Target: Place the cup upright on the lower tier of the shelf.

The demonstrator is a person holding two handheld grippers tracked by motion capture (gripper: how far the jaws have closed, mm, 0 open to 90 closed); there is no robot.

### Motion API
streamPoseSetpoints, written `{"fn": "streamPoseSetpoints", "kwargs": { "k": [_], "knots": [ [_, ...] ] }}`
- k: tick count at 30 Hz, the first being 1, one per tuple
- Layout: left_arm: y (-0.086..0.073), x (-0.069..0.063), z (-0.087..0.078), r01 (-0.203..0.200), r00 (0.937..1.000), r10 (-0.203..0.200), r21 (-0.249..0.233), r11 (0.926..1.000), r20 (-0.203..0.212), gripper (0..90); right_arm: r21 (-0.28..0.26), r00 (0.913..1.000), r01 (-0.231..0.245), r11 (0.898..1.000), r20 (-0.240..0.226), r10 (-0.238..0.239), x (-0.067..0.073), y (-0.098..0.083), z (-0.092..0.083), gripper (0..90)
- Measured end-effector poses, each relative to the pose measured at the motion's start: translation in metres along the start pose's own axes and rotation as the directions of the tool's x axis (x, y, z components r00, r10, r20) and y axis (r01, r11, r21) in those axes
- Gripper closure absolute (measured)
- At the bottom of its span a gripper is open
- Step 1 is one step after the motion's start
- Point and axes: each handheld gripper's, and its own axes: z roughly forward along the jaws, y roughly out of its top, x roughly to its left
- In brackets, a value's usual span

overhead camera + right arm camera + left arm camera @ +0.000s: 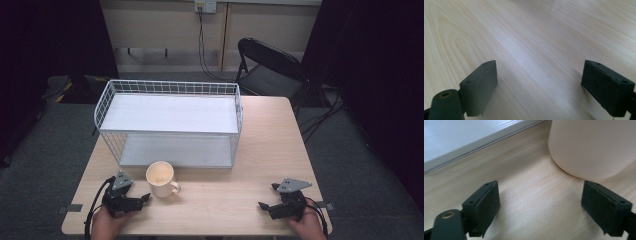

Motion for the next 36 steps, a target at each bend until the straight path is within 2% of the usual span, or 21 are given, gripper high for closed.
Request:
{"fn": "streamPoseSetpoints", "kwargs": {
  "k": [4,7,9,10,12,15,16,20,26,30,33,36],
  "knots": [
    [0.001,-0.003,-0.001,-0.012,0.9998,0.012,0.011,0.9999,0.013,17.6,0.001,1.0000,0.001,1.000,-0.002,-0.001,0.000,0.000,0.000,12.7],
    [0.003,-0.005,-0.001,-0.005,0.9999,0.005,0.023,0.9997,0.013,17.5,0.002,1.0000,0.001,1.000,-0.001,-0.001,0.000,0.000,0.000,12.7],
    [0.005,-0.004,-0.003,0.002,0.9995,-0.003,0.028,0.9996,0.031,18.2,0.001,1.0000,0.001,1.000,-0.002,-0.001,0.000,0.000,0.000,12.7],
    [0.007,-0.004,-0.005,0.021,0.9993,-0.022,0.021,0.9996,0.030,18.6,0.001,1.0000,0.001,1.000,-0.002,-0.001,0.000,0.000,0.000,12.7],
    [0.010,-0.004,-0.008,0.047,0.9972,-0.048,0.011,0.9988,0.057,21.0,0.001,1.0000,0.000,1.000,-0.001,0.000,0.000,0.000,0.000,12.7],
    [0.014,-0.006,-0.014,0.050,0.9977,-0.051,0.007,0.9987,0.045,22.1,0.001,1.0000,0.001,1.000,-0.002,-0.001,0.000,0.000,0.000,12.7],
    [0.017,-0.006,-0.018,0.077,0.9964,-0.076,-0.011,0.9970,0.038,22.6,0.000,1.0000,0.001,1.000,-0.002,-0.001,0.000,0.000,0.000,12.7],
    [0.021,-0.006,-0.023,0.097,0.9945,-0.096,-0.019,0.9951,0.041,22.7,0.000,1.0000,0.001,1.000,-0.002,-0.001,0.000,0.000,0.000,12.7],
    [0.028,-0.008,-0.030,0.094,0.9955,-0.094,-0.032,0.9950,0.016,25.8,0.000,1.0000,0.001,1.000,-0.002,-0.001,0.000,0.000,0.000,12.7],
    [0.030,-0.007,-0.033,0.094,0.9951,-0.092,-0.055,0.9940,0.034,29.4,0.001,1.0000,0.001,1.000,-0.002,-0.001,0.000,0.000,0.000,12.7],
    [0.032,-0.007,-0.037,0.081,0.9964,-0.079,-0.064,0.9947,0.030,29.6,0.000,1.0000,0.001,1.000,-0.002,-0.001,0.000,0.000,0.000,12.7],
    [0.035,-0.006,-0.041,0.088,0.9960,-0.086,-0.084,0.9926,0.024,29.6,0.001,1.0000,0.001,1.000,-0.002,-0.001,0.000,0.000,0.000,12.7]
  ]
}}
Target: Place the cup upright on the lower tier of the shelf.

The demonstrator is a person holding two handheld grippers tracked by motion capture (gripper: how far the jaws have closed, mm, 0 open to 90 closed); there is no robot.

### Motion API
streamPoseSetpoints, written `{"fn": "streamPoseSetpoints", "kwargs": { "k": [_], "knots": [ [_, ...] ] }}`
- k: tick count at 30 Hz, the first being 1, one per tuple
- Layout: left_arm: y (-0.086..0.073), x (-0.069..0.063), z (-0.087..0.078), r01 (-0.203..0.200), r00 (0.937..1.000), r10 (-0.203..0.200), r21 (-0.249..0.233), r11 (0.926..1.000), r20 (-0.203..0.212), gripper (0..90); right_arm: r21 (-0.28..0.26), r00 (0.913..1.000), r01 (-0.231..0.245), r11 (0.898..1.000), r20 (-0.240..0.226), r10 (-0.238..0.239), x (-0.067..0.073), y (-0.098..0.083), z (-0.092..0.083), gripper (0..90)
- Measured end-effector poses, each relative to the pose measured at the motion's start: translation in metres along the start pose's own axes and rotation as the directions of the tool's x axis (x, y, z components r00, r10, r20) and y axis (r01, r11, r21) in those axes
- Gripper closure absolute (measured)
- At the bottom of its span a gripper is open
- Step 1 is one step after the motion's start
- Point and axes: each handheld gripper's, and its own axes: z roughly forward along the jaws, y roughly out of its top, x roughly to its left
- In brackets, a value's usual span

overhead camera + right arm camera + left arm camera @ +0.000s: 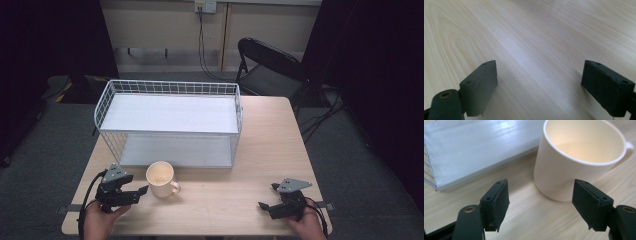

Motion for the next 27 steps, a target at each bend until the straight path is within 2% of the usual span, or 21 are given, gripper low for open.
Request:
{"fn": "streamPoseSetpoints", "kwargs": {
  "k": [5,9,15,17,24,27],
  "knots": [
    [0.006,0.004,-0.007,0.023,0.9997,-0.023,-0.033,0.9992,-0.002,29.6,0.000,1.0000,0.001,1.000,0.001,-0.001,0.000,0.000,0.000,12.7],
    [0.009,0.005,-0.009,0.021,0.9997,-0.022,-0.036,0.9991,-0.010,29.4,0.000,1.0000,0.000,1.000,0.000,0.000,0.000,0.000,0.000,12.7],
    [0.015,0.004,-0.012,0.024,0.9997,-0.024,-0.012,0.9996,0.007,29.3,0.000,1.0000,0.000,1.000,0.001,0.000,0.000,0.000,0.000,12.7],
    [0.016,0.005,-0.013,0.028,0.9994,-0.028,-0.013,0.9995,0.021,29.2,0.000,1.0000,0.000,1.000,0.000,0.000,0.000,0.000,0.000,12.7],
    [0.025,0.004,-0.021,0.030,0.9995,-0.030,-0.027,0.9992,0.013,29.4,0.000,1.0000,0.000,1.000,0.000,0.000,0.000,0.000,0.000,12.7],
    [0.030,0.002,-0.021,0.046,0.9989,-0.046,-0.038,0.9982,0.014,30.8,0.000,1.0000,-0.001,1.000,0.002,0.001,0.000,0.000,0.000,12.7]
  ]
}}
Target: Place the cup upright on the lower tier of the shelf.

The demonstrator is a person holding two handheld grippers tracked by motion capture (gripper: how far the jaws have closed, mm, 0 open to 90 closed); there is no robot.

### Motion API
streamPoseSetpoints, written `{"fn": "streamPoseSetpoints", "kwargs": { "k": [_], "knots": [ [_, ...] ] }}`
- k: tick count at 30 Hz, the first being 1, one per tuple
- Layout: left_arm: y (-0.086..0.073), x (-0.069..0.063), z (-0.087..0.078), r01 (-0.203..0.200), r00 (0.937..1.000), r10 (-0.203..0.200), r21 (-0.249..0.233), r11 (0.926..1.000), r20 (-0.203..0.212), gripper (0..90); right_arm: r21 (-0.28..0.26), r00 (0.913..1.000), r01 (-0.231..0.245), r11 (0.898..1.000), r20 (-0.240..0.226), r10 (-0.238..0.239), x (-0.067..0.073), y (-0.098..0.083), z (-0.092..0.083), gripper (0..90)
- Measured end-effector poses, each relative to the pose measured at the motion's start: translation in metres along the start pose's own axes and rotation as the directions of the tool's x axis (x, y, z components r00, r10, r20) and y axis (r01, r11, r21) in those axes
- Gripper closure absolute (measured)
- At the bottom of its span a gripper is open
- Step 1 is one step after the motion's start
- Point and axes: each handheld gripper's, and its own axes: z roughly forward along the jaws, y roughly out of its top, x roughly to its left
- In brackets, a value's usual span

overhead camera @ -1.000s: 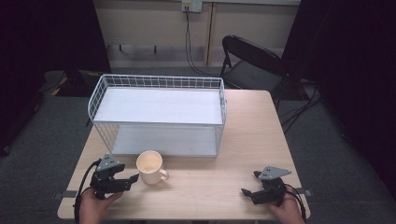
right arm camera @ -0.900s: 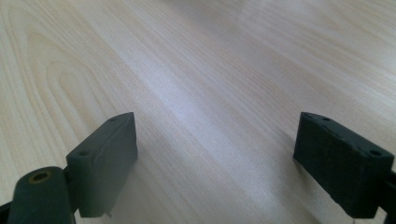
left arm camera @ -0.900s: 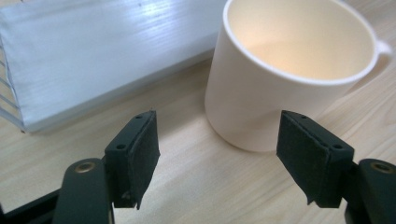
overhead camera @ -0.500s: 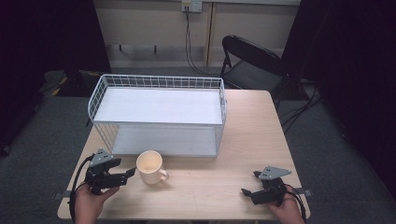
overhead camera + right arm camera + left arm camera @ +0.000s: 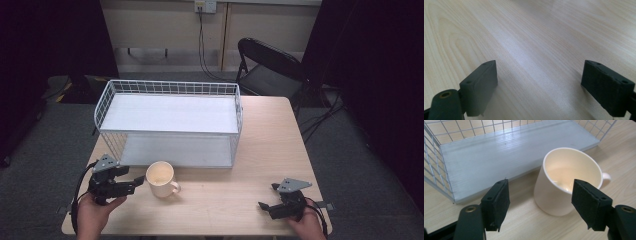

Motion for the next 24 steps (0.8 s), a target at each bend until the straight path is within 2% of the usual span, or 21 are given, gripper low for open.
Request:
{"fn": "streamPoseSetpoints", "kwargs": {
  "k": [6,13,24],
  "knots": [
    [0.008,-0.003,0.010,0.005,1.0000,-0.005,0.002,1.0000,0.000,32.6,0.000,1.0000,-0.001,1.000,0.000,0.001,0.000,0.000,0.000,12.7],
    [0.013,-0.008,0.024,0.005,0.9997,-0.004,0.023,0.9997,-0.026,36.5,0.000,1.0000,0.000,1.000,0.001,0.000,0.000,0.000,0.000,12.7],
    [0.007,-0.008,0.039,0.030,0.9993,-0.031,-0.015,0.9994,-0.023,50.3,0.000,1.0000,0.000,1.000,0.001,0.000,0.000,0.000,0.000,12.7]
  ]
}}
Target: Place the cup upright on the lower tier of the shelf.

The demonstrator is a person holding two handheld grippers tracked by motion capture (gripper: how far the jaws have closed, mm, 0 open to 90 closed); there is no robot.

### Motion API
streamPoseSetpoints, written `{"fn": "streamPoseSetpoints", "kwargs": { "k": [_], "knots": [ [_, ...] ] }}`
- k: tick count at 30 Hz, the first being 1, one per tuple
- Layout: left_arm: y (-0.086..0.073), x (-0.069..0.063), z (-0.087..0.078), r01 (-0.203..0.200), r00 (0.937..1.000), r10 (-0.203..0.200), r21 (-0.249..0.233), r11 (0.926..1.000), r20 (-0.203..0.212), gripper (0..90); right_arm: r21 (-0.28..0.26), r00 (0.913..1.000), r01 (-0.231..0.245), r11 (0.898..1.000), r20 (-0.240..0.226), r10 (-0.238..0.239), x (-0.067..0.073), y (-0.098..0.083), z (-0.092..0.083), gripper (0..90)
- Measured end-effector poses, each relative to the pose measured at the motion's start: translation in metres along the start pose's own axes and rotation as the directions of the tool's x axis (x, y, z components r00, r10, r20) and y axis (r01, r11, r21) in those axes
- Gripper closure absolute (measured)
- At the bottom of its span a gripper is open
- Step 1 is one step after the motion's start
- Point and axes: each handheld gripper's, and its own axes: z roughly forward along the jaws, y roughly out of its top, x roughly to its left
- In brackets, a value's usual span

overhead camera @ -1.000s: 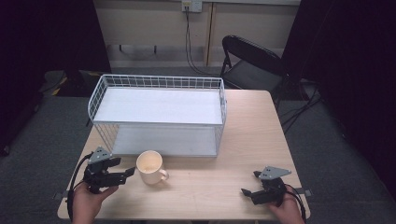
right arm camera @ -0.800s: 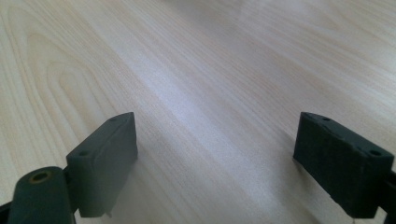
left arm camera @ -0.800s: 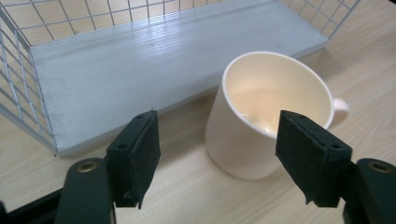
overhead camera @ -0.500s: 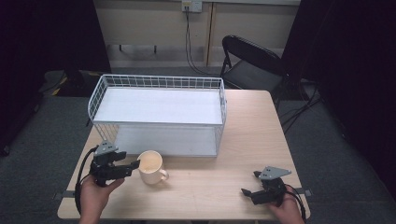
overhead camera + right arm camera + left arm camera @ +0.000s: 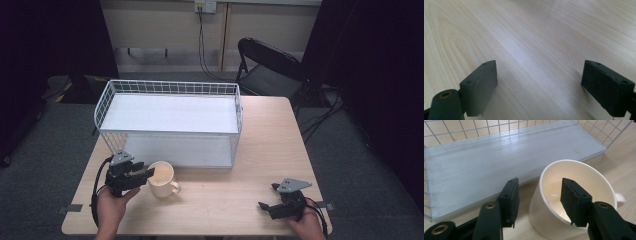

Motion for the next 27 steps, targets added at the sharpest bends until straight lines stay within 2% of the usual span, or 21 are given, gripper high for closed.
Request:
{"fn": "streamPoseSetpoints", "kwargs": {
  "k": [2,5,13,19,27],
  "knots": [
    [-0.002,0.001,0.002,-0.002,1.0000,0.002,-0.003,1.0000,0.002,53.5,0.000,1.0000,-0.001,1.000,0.000,0.001,0.000,0.000,0.000,12.7],
    [-0.003,0.000,0.005,0.010,0.9999,-0.010,-0.009,0.9999,-0.002,54.3,0.000,1.0000,-0.001,1.000,0.000,0.001,0.000,0.000,0.000,12.8],
    [-0.007,0.000,0.010,0.008,0.9999,-0.008,-0.018,0.9998,-0.015,55.9,0.000,1.0000,-0.001,1.000,0.000,0.001,0.000,0.000,0.000,12.7],
    [-0.009,-0.003,0.012,0.013,0.9995,-0.015,-0.046,0.9988,-0.027,60.6,0.000,1.0000,0.000,1.000,0.000,0.000,0.000,0.000,0.000,12.7],
    [-0.010,-0.005,0.016,0.010,0.9994,-0.011,-0.042,0.9991,-0.033,62.5,0.000,1.0000,-0.001,1.000,0.000,0.001,0.000,0.000,0.000,12.7]
  ]
}}
